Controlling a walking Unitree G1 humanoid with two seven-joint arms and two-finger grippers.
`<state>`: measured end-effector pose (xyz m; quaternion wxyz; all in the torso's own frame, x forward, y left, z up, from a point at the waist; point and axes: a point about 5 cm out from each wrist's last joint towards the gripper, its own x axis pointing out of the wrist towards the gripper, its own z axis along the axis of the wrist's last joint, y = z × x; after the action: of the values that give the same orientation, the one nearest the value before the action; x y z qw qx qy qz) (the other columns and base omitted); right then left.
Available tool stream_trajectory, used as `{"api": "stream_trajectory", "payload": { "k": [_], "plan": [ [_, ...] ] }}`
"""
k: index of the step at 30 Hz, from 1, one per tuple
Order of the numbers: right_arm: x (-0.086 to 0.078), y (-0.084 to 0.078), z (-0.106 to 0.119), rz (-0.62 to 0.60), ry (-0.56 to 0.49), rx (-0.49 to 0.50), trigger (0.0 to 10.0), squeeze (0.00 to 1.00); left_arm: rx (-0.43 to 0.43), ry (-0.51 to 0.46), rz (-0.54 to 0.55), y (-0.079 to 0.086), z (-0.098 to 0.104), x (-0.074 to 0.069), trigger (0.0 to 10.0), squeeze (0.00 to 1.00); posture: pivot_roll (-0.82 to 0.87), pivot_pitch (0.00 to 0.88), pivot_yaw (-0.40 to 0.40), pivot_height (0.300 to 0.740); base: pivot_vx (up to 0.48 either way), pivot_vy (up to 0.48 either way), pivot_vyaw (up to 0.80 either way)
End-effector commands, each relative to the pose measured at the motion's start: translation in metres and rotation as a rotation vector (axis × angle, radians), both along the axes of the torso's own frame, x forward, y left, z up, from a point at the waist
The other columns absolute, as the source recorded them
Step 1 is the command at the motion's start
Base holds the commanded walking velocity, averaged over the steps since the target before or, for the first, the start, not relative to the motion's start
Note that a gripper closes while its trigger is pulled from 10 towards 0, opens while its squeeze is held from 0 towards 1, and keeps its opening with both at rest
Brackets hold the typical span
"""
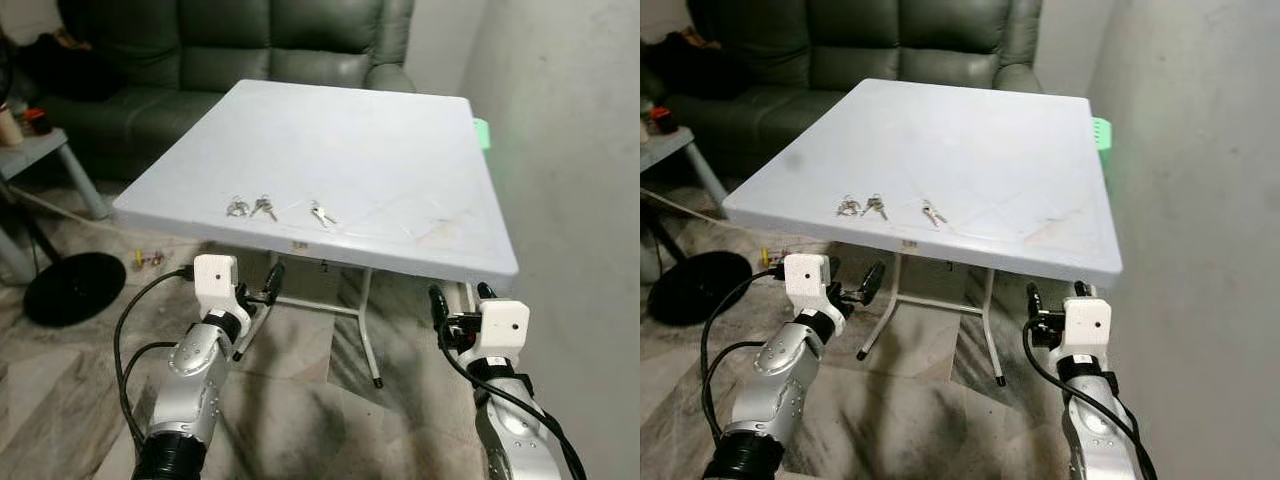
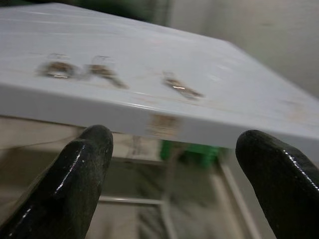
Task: Hang keys on a hook
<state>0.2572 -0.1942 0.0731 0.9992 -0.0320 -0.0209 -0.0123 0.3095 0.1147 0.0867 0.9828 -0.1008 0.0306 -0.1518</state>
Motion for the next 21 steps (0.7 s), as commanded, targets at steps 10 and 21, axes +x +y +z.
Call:
{"api": "stream_trajectory", "payload": {
  "k": [10,21],
  "plan": [
    [0.0031,0.0072,0.0032,0.02,-0.011,0.017,10.0,0.0,0.013,0.012,0.035,0.0115,-0.0005,0.0021,10.0,0.0,0.03,0.0,-0.036,0.74,0.0,0.317,0.0],
    [0.0002,0.006,0.003,0.015,-0.008,0.018,10.0,0.0,0.003,0.021,0.046,0.012,-0.0013,0.0016,10.0,0.0,0.02,0.0,-0.038,0.74,0.0,0.349,0.0]
  ]
}}
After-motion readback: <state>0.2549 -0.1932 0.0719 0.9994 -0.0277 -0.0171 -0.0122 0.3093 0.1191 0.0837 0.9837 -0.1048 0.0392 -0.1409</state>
